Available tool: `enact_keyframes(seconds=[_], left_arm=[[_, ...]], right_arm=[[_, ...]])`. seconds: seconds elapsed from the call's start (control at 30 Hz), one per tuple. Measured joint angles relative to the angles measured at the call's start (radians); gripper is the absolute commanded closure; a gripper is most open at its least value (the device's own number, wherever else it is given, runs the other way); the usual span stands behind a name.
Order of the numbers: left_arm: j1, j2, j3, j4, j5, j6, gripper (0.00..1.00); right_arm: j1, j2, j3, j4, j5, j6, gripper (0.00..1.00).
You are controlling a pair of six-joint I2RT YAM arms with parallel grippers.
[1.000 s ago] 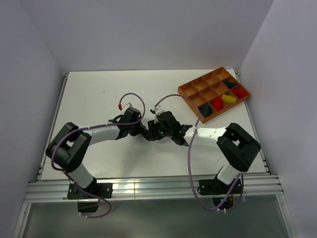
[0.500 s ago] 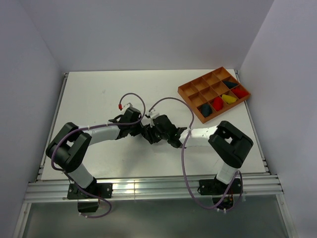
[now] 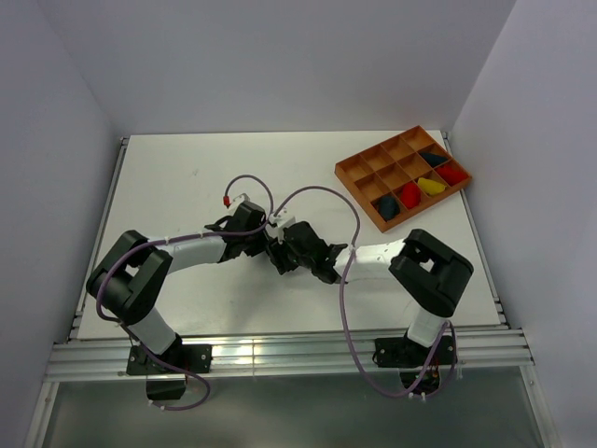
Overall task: Roll the socks
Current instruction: Roll the sock at the center of the board.
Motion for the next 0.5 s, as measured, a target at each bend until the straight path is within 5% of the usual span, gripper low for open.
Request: enact_keyframes(seconds=[0.5], left_arm=[[0.013,0.0,0.0,-0.003,0.0,-0.003,0.87]], right_arm=[[0.018,0.119,0.065,0.05,0.067,-0.04,0.41]])
